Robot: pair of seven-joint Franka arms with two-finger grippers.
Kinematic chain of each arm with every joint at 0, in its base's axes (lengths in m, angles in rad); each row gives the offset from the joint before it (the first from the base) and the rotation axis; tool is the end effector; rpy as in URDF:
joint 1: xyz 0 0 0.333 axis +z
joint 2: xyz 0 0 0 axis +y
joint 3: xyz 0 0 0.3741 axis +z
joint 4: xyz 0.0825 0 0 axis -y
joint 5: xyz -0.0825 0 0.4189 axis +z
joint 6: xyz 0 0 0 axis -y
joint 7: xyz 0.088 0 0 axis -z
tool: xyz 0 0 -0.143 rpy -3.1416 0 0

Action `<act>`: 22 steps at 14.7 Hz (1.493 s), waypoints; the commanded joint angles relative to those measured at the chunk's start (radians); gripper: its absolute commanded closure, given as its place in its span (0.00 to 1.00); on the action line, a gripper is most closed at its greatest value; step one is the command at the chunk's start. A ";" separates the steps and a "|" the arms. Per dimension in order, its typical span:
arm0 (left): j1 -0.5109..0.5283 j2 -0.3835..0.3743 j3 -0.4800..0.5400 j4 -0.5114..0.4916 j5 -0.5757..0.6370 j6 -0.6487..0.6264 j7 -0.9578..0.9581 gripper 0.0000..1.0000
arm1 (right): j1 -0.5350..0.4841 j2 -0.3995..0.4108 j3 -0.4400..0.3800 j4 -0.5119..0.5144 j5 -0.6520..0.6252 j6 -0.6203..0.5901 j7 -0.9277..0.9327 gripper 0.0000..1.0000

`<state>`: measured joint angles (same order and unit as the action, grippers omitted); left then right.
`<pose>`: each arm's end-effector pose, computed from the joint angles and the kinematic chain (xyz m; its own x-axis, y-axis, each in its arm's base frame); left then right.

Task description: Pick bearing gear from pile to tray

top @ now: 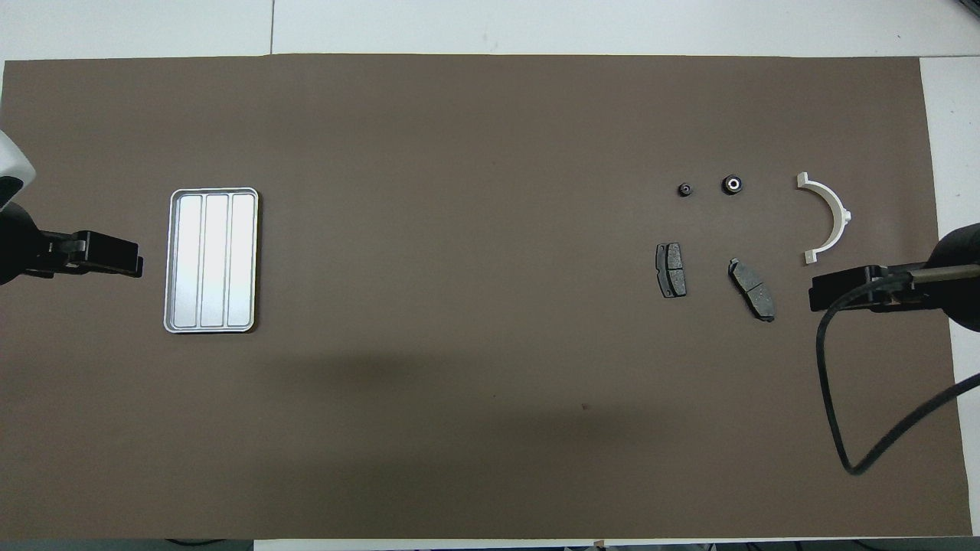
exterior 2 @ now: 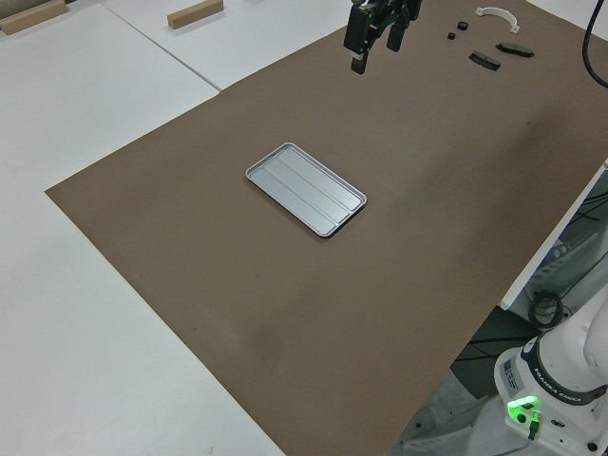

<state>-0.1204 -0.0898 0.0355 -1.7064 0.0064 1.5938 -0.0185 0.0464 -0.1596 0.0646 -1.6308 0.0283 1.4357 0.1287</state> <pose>0.5537 -0.0453 0.6312 0.9975 -0.0667 -0.0228 -0.0668 -0.9978 -0.0036 0.5096 0.0645 0.6930 0.9992 -0.0151 -0.0378 -0.0156 -0.9998 -0.0131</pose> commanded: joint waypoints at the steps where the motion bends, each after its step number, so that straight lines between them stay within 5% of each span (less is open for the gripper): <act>1: 0.002 -0.025 0.001 -0.022 -0.002 -0.008 0.002 0.00 | -0.013 -0.006 0.003 -0.014 0.024 0.015 0.002 0.00; 17: 0.002 -0.027 0.001 -0.022 -0.002 -0.006 0.002 0.00 | -0.046 -0.011 0.000 -0.041 0.021 0.023 -0.029 0.00; 22: 0.002 -0.025 0.001 -0.022 -0.002 -0.008 0.002 0.00 | -0.045 0.047 0.000 -0.152 0.007 0.209 -0.027 0.00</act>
<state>-0.1204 -0.0899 0.0355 -1.7064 0.0064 1.5938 -0.0185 0.0181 -0.1447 0.0565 -1.7384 0.0283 1.5772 0.1264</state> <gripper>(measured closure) 0.000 0.000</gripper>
